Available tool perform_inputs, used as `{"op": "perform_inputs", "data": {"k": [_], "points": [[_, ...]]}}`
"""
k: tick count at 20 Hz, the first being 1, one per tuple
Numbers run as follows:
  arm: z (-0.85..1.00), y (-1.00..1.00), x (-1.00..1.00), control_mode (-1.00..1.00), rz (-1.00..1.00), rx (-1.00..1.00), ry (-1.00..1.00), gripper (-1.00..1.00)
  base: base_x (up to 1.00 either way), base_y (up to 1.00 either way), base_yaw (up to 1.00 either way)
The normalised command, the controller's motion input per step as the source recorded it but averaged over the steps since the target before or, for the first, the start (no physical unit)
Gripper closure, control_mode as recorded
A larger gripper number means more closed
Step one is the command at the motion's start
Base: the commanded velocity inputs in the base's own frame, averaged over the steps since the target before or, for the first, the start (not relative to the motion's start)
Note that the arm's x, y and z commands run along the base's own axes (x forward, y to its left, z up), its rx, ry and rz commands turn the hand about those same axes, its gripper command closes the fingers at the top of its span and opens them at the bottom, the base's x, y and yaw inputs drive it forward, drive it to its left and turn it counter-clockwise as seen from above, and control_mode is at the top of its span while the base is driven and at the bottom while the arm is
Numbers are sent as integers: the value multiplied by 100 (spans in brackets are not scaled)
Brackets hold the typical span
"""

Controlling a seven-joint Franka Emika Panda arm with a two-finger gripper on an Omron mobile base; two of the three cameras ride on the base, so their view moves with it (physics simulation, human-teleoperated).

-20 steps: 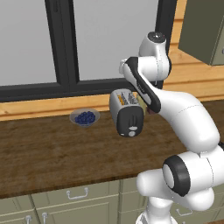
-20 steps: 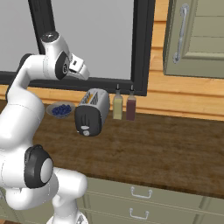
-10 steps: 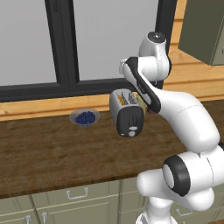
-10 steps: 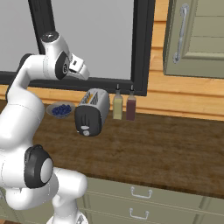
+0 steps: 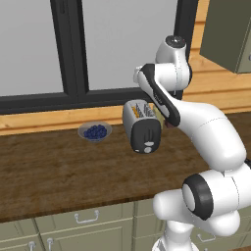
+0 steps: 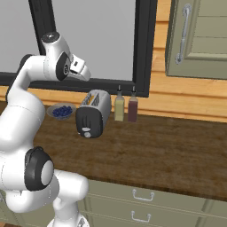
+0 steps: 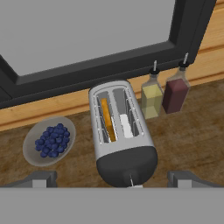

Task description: Start the toaster. Once the lever pops up, take the bread to the plate on the dining counter.

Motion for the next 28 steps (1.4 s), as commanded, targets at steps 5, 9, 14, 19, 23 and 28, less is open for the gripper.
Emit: {"op": "perform_inputs", "data": {"k": [5, 9, 14, 19, 23, 28], "points": [[0, 0, 0, -100, 0, 0, 0, -100, 0, 0, 0], [0, 0, 0, -100, 0, 0, 0, -100, 0, 0, 0], [0, 0, 0, -100, 0, 0, 0, -100, 0, 0, 0], [0, 0, 0, -100, 0, 0, 0, -100, 0, 0, 0], [0, 0, 0, -100, 0, 0, 0, -100, 0, 0, 0], [0, 0, 0, -100, 0, 0, 0, -100, 0, 0, 0]]}}
